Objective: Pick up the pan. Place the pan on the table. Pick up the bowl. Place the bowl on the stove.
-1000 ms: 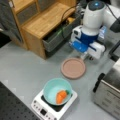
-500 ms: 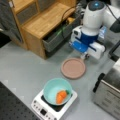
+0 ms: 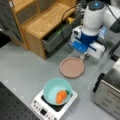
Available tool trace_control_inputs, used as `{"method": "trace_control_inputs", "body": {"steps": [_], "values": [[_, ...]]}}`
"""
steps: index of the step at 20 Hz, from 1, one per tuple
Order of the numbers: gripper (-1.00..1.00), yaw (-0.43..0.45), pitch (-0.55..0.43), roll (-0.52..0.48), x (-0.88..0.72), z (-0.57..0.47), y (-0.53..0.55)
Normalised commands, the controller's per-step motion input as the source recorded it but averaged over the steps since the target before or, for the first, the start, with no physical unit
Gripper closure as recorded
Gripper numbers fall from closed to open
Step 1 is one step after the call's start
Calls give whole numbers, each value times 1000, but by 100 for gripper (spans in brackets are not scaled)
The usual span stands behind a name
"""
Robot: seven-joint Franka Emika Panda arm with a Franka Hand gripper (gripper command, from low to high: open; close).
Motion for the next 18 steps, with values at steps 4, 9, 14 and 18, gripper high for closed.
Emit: {"method": "trace_control_inputs", "body": {"steps": [4, 9, 14, 18], "values": [[100, 148, 10, -27, -138, 103, -73], [100, 144, 108, -26, -73, 284, -60], [100, 136, 159, -11, 151, 359, -45], [100, 97, 226, 11, 328, 397, 10]]}}
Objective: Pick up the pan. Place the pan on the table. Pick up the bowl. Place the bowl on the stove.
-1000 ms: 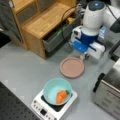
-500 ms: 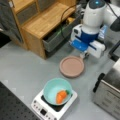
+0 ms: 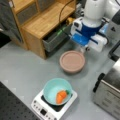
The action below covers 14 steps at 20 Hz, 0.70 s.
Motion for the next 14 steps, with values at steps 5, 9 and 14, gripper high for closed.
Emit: {"method": "trace_control_inputs", "body": {"steps": [5, 9, 14], "values": [[100, 86, 282, 8, 393, 410, 71], [100, 81, 314, -9, 377, 433, 92], [100, 65, 347, -11, 329, 434, 117]]}}
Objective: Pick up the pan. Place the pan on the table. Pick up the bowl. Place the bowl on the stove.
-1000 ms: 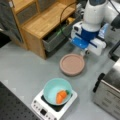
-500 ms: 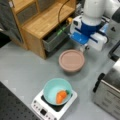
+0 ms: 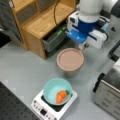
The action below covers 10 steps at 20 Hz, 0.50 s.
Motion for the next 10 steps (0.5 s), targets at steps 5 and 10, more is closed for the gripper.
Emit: {"method": "trace_control_inputs", "body": {"steps": [5, 10], "values": [[100, 61, 333, -5, 295, 382, 45], [100, 85, 316, -15, 286, 358, -105]]}}
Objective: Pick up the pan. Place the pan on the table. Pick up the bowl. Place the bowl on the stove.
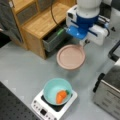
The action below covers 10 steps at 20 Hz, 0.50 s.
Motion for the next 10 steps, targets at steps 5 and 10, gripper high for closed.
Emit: {"method": "trace_control_inputs", "body": {"steps": [5, 10], "values": [[100, 129, 326, -32, 340, 371, -277], [100, 139, 299, -40, 471, 318, -349]]}}
